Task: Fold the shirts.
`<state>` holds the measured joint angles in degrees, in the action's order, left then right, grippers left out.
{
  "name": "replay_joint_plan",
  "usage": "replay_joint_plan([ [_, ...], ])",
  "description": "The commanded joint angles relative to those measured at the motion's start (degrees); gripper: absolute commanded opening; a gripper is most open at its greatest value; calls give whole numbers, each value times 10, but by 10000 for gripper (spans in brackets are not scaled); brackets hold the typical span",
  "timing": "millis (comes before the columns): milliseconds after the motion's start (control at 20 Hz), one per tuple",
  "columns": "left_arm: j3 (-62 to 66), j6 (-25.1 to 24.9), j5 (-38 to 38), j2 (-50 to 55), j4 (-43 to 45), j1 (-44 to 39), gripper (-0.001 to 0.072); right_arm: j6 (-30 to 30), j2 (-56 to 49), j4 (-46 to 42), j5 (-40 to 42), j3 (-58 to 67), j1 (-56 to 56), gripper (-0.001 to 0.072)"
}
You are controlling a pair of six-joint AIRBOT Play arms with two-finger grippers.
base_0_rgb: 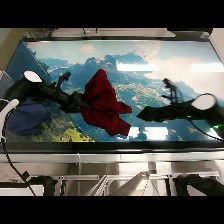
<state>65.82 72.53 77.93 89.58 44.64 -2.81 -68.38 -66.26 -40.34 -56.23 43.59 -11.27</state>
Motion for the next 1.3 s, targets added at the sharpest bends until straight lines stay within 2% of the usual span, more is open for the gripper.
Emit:
replay_joint_plan([
  [0,-86,-15,-84,-4,8,2,711,101,-121,149,71,0,-92,592],
  [250,-110,-27,-123,-4,8,1,710,230,-220,335,74,1,-139,590],
  [500,-110,-27,-148,15,3,-12,701,243,-245,356,74,1,-142,588],
  [650,-104,-30,-154,40,2,-39,691,243,-245,357,80,7,-143,540],
  [700,-92,-32,-151,48,3,-49,691,243,-245,360,80,11,-143,412],
  [750,-77,-32,-145,52,3,-55,572,253,-245,371,80,14,-144,262],
  [800,-61,-31,-137,52,3,-60,304,266,-245,387,80,18,-144,191],
  [850,-42,-32,-126,52,4,-64,42,276,-245,408,81,21,-143,82],
  [900,-23,-33,-110,52,4,-64,8,282,-245,426,86,24,-143,17],
  [1100,56,-23,-25,52,9,-58,6,282,-235,430,84,55,-118,15],
  [1250,115,-14,46,35,9,-46,5,281,-161,399,45,89,-33,15],
])
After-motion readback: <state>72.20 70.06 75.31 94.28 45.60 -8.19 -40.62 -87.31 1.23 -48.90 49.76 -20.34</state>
